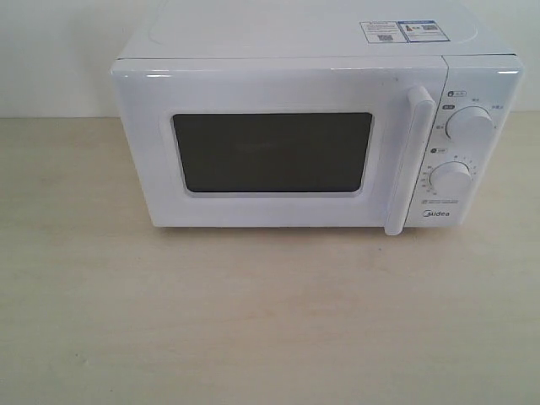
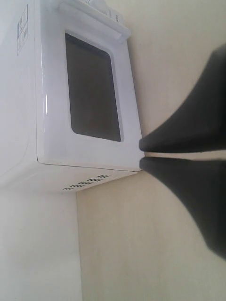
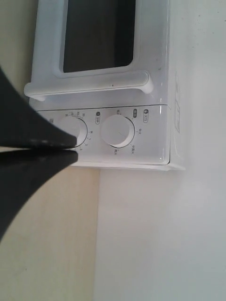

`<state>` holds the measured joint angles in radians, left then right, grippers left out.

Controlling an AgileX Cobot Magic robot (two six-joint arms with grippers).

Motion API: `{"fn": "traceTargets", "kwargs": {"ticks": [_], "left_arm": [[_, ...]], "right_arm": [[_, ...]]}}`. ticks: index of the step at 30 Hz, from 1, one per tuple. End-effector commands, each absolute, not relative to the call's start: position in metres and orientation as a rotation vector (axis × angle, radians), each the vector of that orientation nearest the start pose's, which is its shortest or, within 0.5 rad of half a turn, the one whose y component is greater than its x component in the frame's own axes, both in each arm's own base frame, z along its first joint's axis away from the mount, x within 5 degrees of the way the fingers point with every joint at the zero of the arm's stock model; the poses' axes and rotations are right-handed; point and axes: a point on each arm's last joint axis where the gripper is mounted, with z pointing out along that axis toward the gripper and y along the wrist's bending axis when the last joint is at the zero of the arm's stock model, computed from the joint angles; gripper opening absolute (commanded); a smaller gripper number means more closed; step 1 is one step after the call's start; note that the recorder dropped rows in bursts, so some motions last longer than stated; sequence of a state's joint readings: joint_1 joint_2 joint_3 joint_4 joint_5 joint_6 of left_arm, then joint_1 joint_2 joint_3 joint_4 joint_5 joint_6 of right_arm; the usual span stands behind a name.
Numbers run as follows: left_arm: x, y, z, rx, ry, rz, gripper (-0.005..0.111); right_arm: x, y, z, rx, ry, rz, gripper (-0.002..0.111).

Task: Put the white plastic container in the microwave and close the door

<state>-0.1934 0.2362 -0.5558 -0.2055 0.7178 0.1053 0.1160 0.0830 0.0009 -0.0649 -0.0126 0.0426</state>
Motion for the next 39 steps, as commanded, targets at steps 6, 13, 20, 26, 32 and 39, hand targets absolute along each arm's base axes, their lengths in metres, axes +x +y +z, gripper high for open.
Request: {"fn": "traceTargets", "kwargs": {"ticks": [6, 13, 20, 26, 32, 39], "left_arm": [[0.039, -0.020, 0.319, 0.228, 1.850, -0.301, 0.004], [0.039, -0.020, 0.319, 0.228, 1.850, -0.301, 0.004], [0.039, -0.020, 0.319, 0.228, 1.850, -0.301, 0.004], [0.039, -0.020, 0.319, 0.228, 1.850, -0.301, 0.004], [0.039, -0.020, 0.319, 0.228, 1.850, -0.301, 0.004], [0.039, -0.020, 0.319, 0.228, 1.850, -0.301, 0.004]], "right_arm": [[0.063, 0.007, 0.208, -0.099, 1.566, 0.073, 0.000], [0.063, 0.007, 0.205, -0.131, 1.591, 0.039, 0.000], [0.062, 0.007, 0.200, -0.152, 1.644, 0.027, 0.000], [0.062, 0.007, 0.196, -0.105, 1.693, 0.070, 0.000], [0.060, 0.007, 0.187, -0.103, 1.802, 0.073, 0.000], [0.059, 0.006, 0.182, -0.107, 1.857, 0.069, 0.000]]}}
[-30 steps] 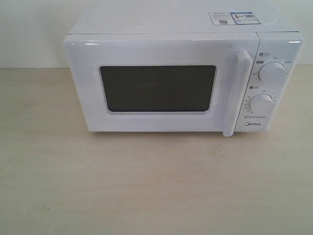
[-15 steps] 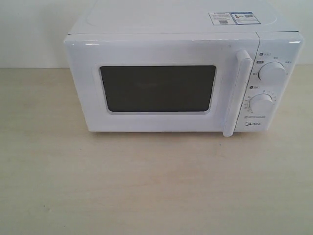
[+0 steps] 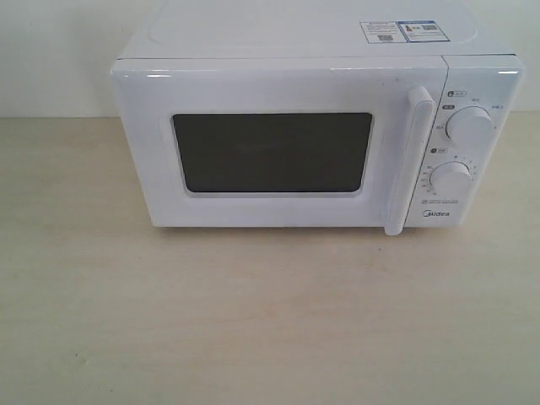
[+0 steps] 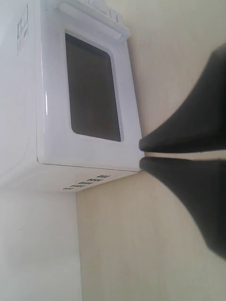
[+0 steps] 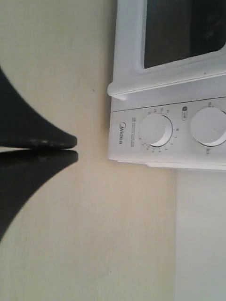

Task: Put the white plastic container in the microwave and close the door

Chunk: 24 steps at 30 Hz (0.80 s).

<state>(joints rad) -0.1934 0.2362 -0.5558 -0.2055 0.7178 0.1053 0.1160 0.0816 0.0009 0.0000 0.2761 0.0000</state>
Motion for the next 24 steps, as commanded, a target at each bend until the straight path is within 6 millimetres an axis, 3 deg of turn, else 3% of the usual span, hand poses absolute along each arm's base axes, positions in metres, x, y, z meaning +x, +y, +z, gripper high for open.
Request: {"fn": "traceTargets", "kwargs": {"ticks": [1, 10, 24], "left_arm": [[0.0390, -0.0204, 0.3195, 0.228, 1.850, -0.301, 0.004], [0.0390, -0.0204, 0.3195, 0.228, 1.850, -0.301, 0.004], [0.0390, -0.0204, 0.3195, 0.228, 1.850, -0.301, 0.004]], "right_arm": [[0.0589, 0.0062, 0.1818, -0.109, 1.857, 0.067, 0.000], [0.0535, -0.0003, 0.1823, -0.001, 1.826, -0.008, 0.000], [0.0533, -0.0015, 0.1817, 0.019, 1.833, -0.023, 0.000]]}}
